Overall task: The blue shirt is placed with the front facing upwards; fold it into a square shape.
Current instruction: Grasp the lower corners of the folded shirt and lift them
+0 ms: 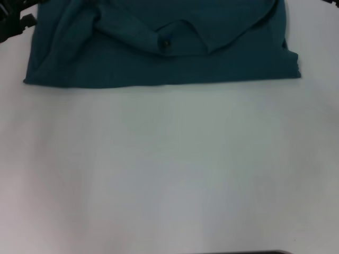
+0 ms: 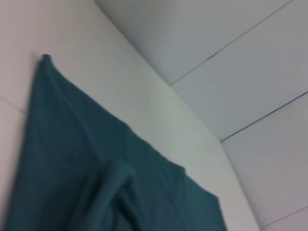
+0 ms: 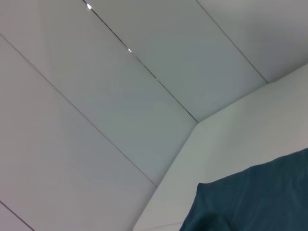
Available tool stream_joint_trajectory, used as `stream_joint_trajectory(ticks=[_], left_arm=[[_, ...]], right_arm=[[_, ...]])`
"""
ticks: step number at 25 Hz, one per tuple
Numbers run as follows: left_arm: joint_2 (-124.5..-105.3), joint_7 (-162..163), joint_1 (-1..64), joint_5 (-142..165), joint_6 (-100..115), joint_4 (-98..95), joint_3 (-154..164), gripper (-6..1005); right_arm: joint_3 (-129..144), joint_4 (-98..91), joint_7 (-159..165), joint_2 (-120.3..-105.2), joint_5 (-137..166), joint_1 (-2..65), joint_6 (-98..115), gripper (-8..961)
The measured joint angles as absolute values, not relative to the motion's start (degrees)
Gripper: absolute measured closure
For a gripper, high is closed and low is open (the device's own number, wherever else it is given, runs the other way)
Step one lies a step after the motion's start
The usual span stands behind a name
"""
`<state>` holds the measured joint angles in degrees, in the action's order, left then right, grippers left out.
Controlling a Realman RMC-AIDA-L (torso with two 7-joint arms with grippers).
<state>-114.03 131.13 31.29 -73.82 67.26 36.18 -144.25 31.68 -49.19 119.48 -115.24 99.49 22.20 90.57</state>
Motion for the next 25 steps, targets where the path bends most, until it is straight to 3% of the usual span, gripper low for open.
stream_joint_trajectory(ticks=[8,25], left_arm=[[-114.19,127.2,28.9,-69.9,64.1,34.4,-142.9,124],[-113.97,122.2,33.0,-57.7,59.1,32.9,-142.6,127]], right_arm=[[31.7,-45.1,117.3,-113.58,99.8,22.6,90.8,113],[31.5,-44.7,116.4,-113.66,100.5,22.5,90.4,114]])
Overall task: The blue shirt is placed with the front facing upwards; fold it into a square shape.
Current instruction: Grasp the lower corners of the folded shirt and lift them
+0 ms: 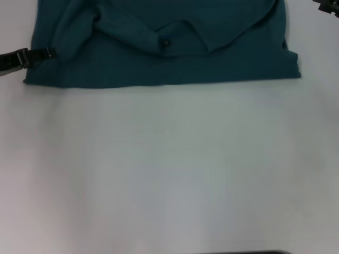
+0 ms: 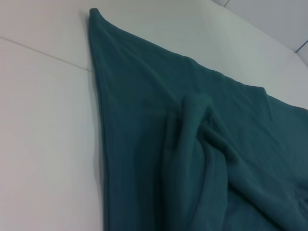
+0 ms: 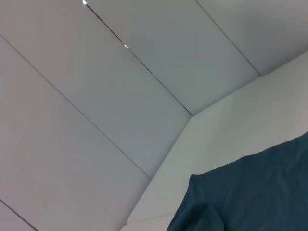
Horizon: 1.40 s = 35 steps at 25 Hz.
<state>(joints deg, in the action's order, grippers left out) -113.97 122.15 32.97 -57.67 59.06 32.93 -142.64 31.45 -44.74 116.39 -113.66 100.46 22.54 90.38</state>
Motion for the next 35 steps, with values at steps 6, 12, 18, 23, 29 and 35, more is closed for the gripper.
stream_joint_trajectory(ticks=[6,12,18,23,29,35], left_arm=[[-114.02,124.0,32.6,-57.6,56.7,30.5,-143.0,128],[-114.0,126.5,32.4,-58.1,56.8,29.4,-144.6,129],[-114.02,127.7,32.4,-58.2,57.3,28.4,-145.9,130],[-113.88,128.2,32.7,-58.2,57.9,27.5,-146.0,131],[-114.21,128.2,33.2,-58.4,59.8,27.8,-146.0,132],[-114.21,128.3,33.8,-58.5,58.9,27.8,-146.0,133]], right_arm=[[31.3,-44.7,116.4,-113.73,100.5,22.1,90.5,114],[31.3,-44.6,116.4,-113.73,100.5,22.0,90.4,114],[31.2,-44.6,116.4,-113.73,100.5,22.0,90.6,115],[31.3,-44.6,116.4,-113.66,100.5,22.0,90.6,115],[31.3,-44.6,116.4,-113.64,100.5,22.0,90.6,115],[31.2,-44.6,116.4,-113.54,100.5,22.0,90.7,116]])
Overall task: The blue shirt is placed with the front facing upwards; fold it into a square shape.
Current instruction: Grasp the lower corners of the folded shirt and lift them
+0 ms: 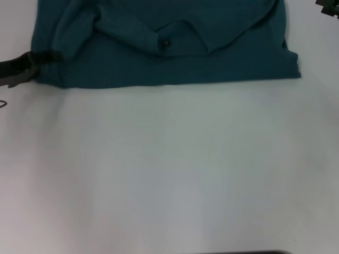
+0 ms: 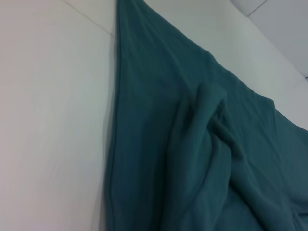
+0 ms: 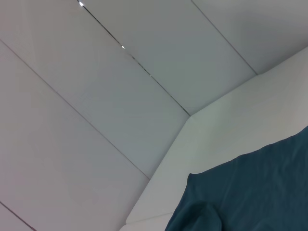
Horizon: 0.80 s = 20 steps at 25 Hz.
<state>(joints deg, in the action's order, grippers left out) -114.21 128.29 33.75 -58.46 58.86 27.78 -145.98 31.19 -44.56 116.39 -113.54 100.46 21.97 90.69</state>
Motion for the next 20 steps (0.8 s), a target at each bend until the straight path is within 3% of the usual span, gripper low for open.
stream_joint_trajectory(ticks=[9,20], left_arm=[[-113.91,129.0,35.0,-57.6,56.2,27.5,-144.5,207],[-113.79,130.0,34.6,-56.1,56.3,27.6,-144.2,207]], right_arm=[[31.2,-44.6,116.4,-113.55,100.5,22.0,90.8,116],[31.2,-44.6,116.4,-113.55,100.4,22.0,90.9,117]])
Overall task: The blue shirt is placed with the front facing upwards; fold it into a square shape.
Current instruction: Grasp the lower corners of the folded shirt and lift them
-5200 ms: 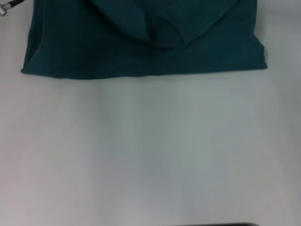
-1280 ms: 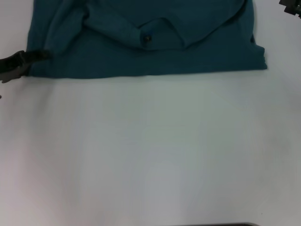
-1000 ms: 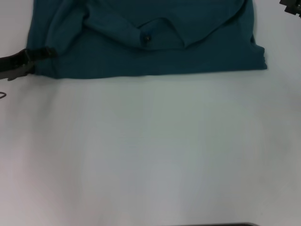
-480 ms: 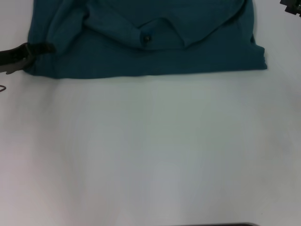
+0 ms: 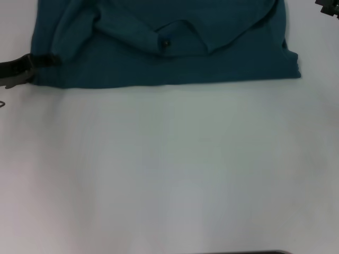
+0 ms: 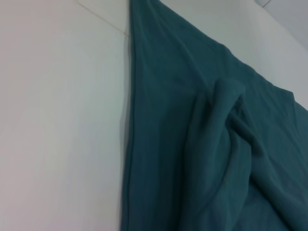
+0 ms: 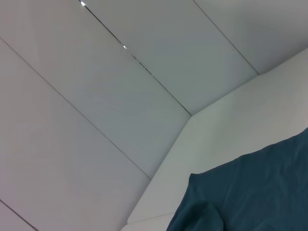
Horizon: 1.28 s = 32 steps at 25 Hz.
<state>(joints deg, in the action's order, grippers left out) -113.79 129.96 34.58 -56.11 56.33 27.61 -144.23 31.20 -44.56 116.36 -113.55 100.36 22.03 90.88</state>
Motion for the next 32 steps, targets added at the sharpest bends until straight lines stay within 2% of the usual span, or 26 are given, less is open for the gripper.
stream_joint_trajectory(ticks=[20,24,32], left_arm=[[-114.09,136.1,36.4,-51.8,59.1,30.4,-140.7,267],[-115.0,137.7,36.3,-50.3,58.6,33.2,-139.4,279],[-115.63,137.7,35.2,-50.7,59.7,35.7,-139.8,581]], right_arm=[[30.5,-44.5,116.0,-113.38,100.3,21.9,91.2,118],[30.3,-44.6,115.9,-113.37,100.2,21.9,91.2,118],[29.9,-44.6,115.9,-113.38,100.3,21.8,91.2,119]])
